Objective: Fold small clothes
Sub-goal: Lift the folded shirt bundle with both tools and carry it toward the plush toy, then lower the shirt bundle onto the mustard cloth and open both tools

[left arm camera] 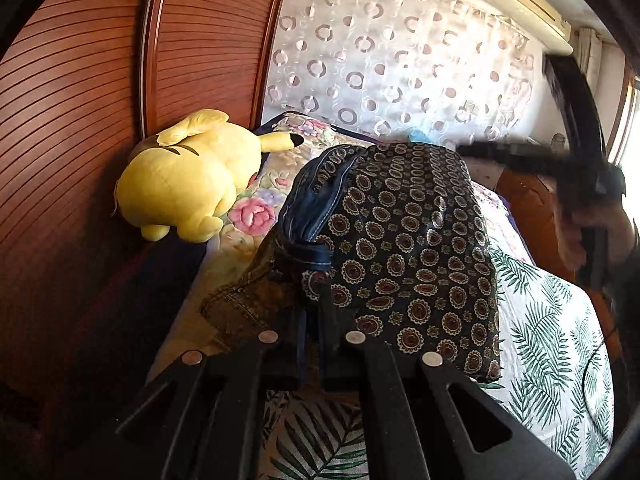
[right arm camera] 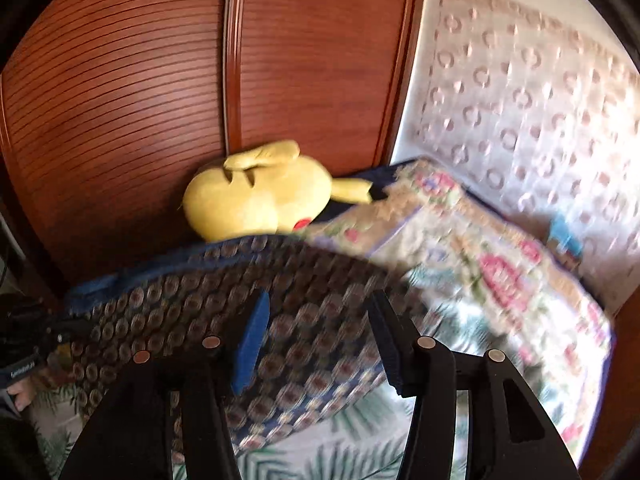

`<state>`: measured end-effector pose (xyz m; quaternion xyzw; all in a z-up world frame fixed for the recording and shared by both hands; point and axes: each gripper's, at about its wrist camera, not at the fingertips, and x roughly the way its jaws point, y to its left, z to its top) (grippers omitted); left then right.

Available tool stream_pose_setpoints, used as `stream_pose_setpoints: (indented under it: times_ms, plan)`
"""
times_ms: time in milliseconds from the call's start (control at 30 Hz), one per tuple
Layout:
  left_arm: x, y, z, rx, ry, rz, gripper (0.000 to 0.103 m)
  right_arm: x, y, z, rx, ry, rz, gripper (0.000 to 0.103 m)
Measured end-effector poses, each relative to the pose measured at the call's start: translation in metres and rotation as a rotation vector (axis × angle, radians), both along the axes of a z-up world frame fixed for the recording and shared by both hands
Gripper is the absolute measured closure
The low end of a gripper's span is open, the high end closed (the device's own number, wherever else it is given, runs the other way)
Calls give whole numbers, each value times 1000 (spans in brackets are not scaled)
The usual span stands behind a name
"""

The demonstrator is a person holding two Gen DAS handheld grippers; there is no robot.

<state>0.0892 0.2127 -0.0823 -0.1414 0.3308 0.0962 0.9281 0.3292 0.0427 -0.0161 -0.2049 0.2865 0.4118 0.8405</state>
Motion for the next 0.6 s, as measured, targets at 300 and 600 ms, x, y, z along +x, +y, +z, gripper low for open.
stream_pose_setpoints:
  times_ms: [300, 600]
  plan:
    - [-13, -4, 19, 42, -24, -28, 45, -16, -28, -20, 101, 107, -8, 50]
    - [-31, -10, 44, 101, -58, -21, 8, -8, -24, -44, 93, 130, -68, 50]
